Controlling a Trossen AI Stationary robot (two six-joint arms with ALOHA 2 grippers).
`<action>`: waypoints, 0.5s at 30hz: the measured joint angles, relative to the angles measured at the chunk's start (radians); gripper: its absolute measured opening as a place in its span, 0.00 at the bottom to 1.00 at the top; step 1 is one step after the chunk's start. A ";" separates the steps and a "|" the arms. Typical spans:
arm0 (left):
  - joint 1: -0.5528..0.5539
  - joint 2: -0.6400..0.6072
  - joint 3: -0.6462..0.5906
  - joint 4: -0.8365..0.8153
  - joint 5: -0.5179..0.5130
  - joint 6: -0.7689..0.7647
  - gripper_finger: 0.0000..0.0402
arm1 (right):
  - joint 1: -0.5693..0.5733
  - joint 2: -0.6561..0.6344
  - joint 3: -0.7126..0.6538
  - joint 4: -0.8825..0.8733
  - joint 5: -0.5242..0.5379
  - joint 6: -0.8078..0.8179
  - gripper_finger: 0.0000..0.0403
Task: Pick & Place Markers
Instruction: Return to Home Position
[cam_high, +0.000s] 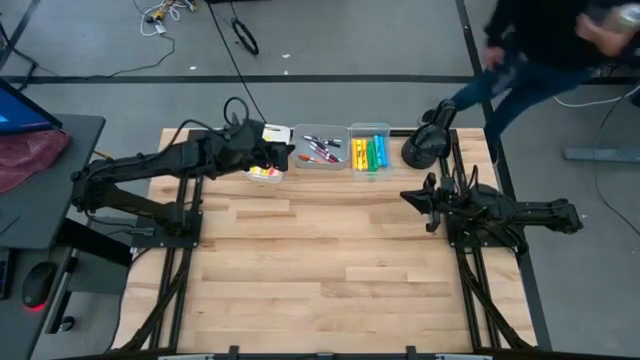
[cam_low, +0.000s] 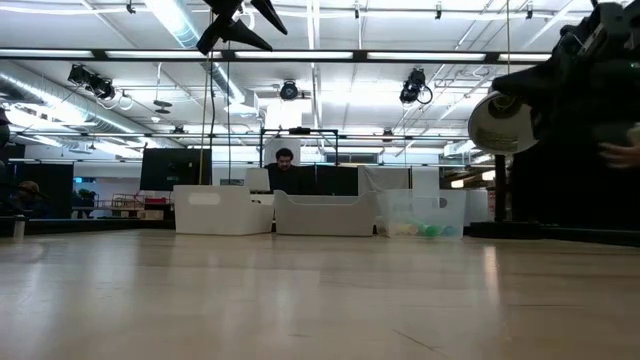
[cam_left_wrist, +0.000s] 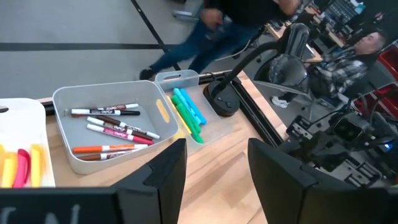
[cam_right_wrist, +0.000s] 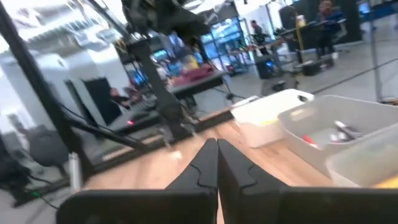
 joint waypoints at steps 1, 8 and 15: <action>-0.004 0.000 0.000 -0.001 -0.008 0.000 0.44 | 0.000 0.000 0.000 -0.012 0.010 -0.007 0.00; -0.018 0.000 0.000 -0.012 -0.038 0.002 0.44 | 0.000 0.009 0.000 -0.087 0.005 -0.032 0.00; -0.018 0.000 0.000 -0.015 -0.037 0.049 0.44 | 0.000 0.025 0.001 -0.086 -0.002 -0.040 0.01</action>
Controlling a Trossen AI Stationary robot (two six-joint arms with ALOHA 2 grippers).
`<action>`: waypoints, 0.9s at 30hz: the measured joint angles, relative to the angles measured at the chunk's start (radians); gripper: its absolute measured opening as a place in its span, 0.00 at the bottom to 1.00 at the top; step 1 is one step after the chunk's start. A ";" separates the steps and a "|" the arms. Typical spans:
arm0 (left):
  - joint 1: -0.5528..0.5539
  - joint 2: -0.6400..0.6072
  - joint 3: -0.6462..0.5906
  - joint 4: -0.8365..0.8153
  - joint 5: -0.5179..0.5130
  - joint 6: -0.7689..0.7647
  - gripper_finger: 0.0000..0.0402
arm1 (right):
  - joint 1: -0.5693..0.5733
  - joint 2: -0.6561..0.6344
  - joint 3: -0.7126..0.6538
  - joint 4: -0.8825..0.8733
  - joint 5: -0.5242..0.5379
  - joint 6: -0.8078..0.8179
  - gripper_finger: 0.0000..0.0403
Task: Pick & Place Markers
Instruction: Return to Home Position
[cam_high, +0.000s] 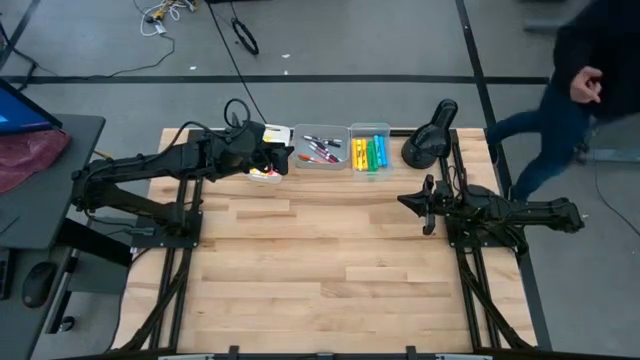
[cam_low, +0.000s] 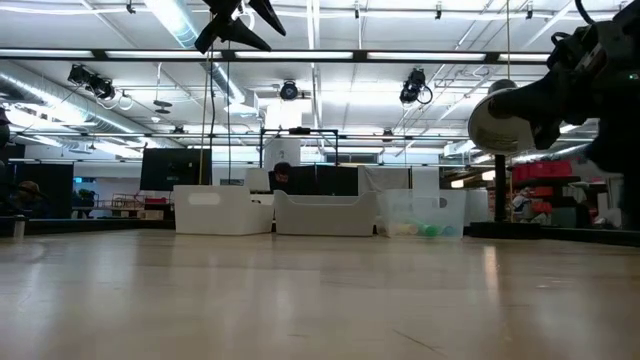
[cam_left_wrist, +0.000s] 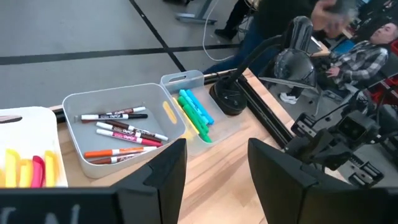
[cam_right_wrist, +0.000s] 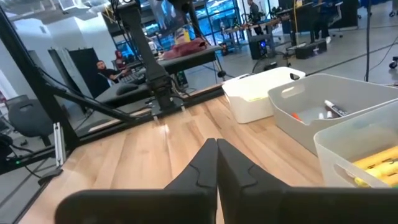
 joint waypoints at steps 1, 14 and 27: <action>0.000 0.000 0.000 0.000 0.000 0.007 0.44 | 0.000 0.001 0.000 0.000 0.000 -0.003 0.02; 0.004 -0.006 -0.001 0.001 0.002 0.170 0.44 | 0.002 0.001 0.000 0.000 0.000 -0.004 0.07; 0.011 -0.135 -0.002 -0.048 0.121 0.299 0.44 | 0.057 -0.069 0.001 0.034 0.000 -0.004 0.07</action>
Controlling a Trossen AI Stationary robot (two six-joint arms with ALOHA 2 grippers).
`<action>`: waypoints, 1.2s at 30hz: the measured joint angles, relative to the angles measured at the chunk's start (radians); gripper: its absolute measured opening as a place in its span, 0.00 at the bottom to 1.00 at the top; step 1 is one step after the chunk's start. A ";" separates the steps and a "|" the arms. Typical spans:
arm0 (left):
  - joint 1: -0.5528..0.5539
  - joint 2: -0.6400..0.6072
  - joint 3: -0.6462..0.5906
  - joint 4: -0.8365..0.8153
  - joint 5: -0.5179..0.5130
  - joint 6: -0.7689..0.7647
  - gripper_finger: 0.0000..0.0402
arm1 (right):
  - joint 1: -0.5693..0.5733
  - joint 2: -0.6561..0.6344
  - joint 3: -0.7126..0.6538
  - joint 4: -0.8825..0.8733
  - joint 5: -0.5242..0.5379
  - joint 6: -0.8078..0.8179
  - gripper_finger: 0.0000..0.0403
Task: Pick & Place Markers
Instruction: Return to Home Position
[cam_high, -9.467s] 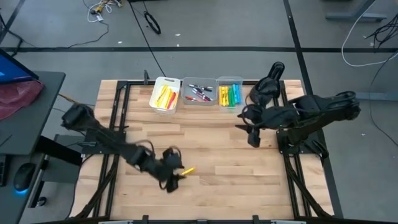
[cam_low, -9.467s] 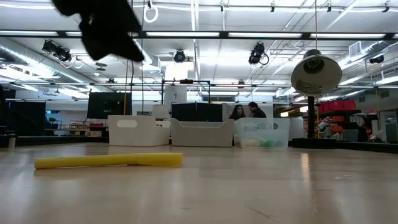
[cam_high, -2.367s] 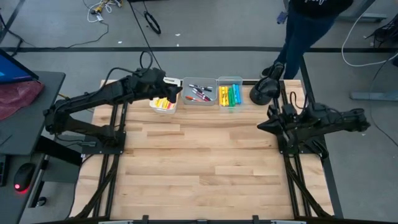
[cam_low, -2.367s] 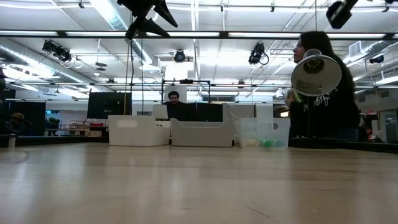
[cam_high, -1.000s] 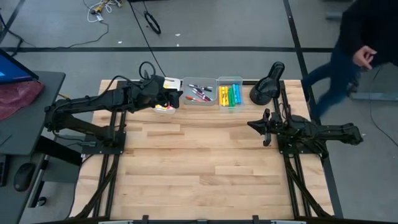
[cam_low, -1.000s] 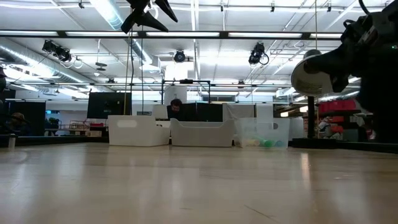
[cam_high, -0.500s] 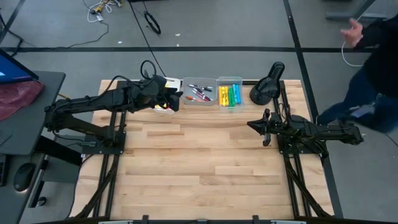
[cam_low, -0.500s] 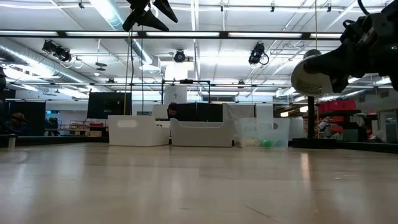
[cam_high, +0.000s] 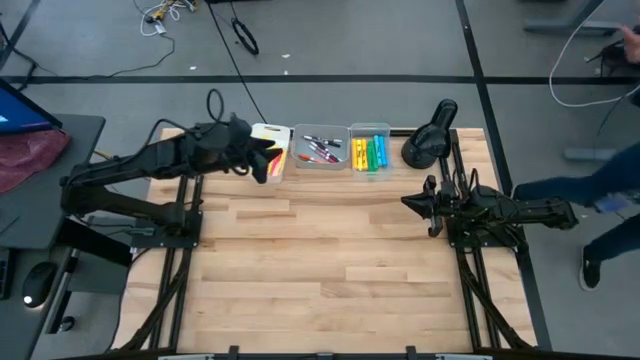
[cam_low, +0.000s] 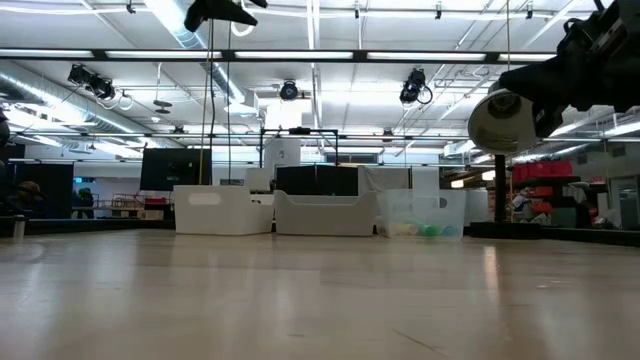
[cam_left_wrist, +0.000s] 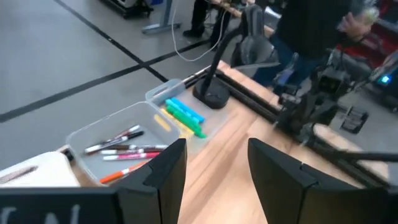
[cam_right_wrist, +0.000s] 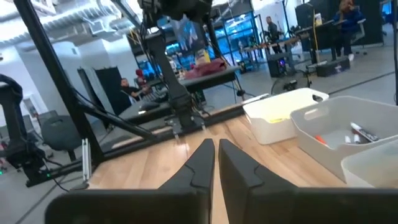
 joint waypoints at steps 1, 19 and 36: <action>0.006 -0.012 0.000 -0.015 0.002 0.018 0.44 | 0.000 0.000 0.000 -0.002 0.000 0.000 0.07; 0.152 -0.352 -0.294 0.074 0.342 0.200 0.18 | 0.000 0.008 0.000 -0.006 0.000 0.000 0.07; 0.148 -0.576 -0.608 0.436 0.388 0.101 0.01 | 0.000 0.008 0.000 -0.006 0.000 0.000 0.07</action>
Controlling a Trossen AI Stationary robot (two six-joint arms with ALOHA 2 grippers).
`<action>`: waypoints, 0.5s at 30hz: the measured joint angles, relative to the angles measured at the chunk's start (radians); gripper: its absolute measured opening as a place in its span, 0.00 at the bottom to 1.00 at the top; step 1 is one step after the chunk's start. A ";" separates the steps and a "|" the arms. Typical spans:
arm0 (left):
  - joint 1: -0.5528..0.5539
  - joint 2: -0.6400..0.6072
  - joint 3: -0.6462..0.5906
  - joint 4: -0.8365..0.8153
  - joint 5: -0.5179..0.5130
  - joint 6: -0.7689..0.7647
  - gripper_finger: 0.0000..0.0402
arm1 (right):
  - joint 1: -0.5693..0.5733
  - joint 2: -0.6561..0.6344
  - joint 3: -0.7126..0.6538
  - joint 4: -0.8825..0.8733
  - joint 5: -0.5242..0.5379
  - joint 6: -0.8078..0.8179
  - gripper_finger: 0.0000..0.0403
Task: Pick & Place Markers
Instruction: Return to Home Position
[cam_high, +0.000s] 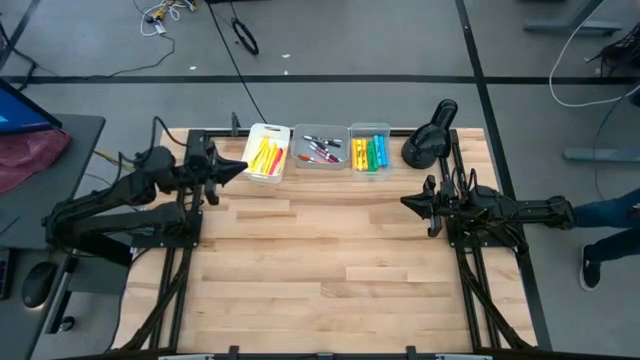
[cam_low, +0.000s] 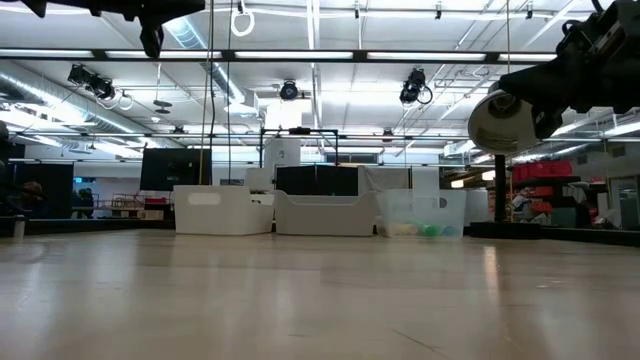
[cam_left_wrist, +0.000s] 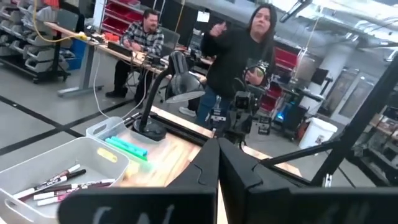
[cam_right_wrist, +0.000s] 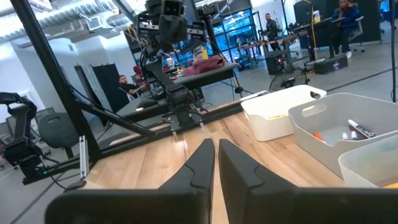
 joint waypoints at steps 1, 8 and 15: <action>0.000 -0.001 0.000 0.000 0.001 0.001 0.01 | 0.000 0.000 0.000 0.000 0.000 0.000 0.07; 0.000 0.003 0.000 -0.019 0.092 0.121 0.01 | 0.000 0.000 0.000 0.000 0.000 0.000 0.07; -0.011 -0.018 0.000 -0.088 0.123 0.138 0.00 | 0.000 0.000 0.000 0.000 0.000 0.000 0.07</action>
